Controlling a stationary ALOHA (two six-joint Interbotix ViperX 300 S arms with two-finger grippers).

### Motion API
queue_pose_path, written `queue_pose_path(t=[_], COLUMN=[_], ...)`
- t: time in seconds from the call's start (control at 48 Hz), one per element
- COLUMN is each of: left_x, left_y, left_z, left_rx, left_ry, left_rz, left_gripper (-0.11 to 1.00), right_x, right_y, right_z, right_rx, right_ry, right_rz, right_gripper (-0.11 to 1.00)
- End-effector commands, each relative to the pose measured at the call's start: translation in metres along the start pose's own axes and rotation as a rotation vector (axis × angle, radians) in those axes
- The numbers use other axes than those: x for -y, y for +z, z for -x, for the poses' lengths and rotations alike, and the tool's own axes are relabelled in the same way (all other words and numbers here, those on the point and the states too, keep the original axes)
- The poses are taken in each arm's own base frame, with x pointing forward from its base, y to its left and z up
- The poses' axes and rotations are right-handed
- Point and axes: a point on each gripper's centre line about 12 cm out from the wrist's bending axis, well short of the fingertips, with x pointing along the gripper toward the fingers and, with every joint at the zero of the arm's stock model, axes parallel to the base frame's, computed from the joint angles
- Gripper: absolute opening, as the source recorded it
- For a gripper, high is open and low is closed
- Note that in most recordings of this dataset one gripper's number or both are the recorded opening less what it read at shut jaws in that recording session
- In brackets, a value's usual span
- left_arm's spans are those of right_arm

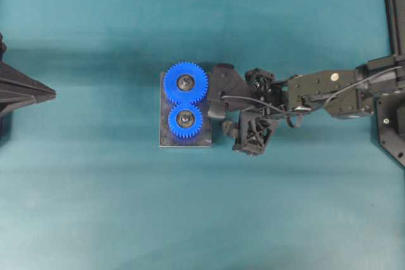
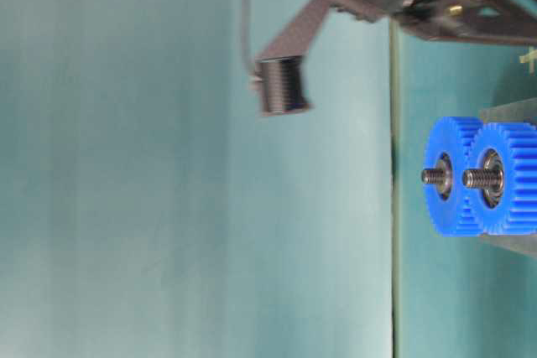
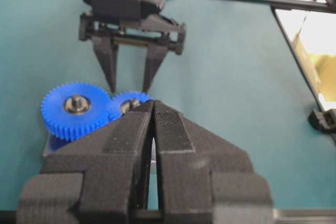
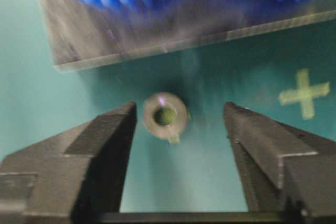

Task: Insert the washer onto the shaft.
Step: 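Close the right gripper on the lower silver washer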

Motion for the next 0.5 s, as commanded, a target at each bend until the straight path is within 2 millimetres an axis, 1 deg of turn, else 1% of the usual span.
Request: queue_pose_path(t=[0.0, 0.187, 0.312, 0.416, 0.479], left_x=[0.001, 0.0, 0.0, 0.0, 0.0], left_y=[0.012, 0.011, 0.011, 0.011, 0.011], left_z=[0.0, 0.0, -0.001, -0.001, 0.0], left_rx=[0.032, 0.031, 0.029, 0.029, 0.031], left_ry=[0.0, 0.0, 0.0, 0.0, 0.0], left_rz=[-0.003, -0.004, -0.004, -0.004, -0.004], left_gripper=[0.07, 0.07, 0.07, 0.07, 0.07], right_x=[-0.003, -0.008, -0.011, -0.014, -0.016], right_y=[0.003, 0.002, -0.004, -0.008, -0.009], right_z=[0.0, -0.003, -0.008, -0.011, -0.012], right_rx=[0.013, 0.003, -0.027, -0.07, -0.091], right_ry=[0.005, 0.009, 0.008, 0.003, 0.001], right_rz=[-0.002, 0.01, 0.018, 0.026, 0.032], right_gripper=[0.68, 0.68, 0.67, 0.65, 0.6])
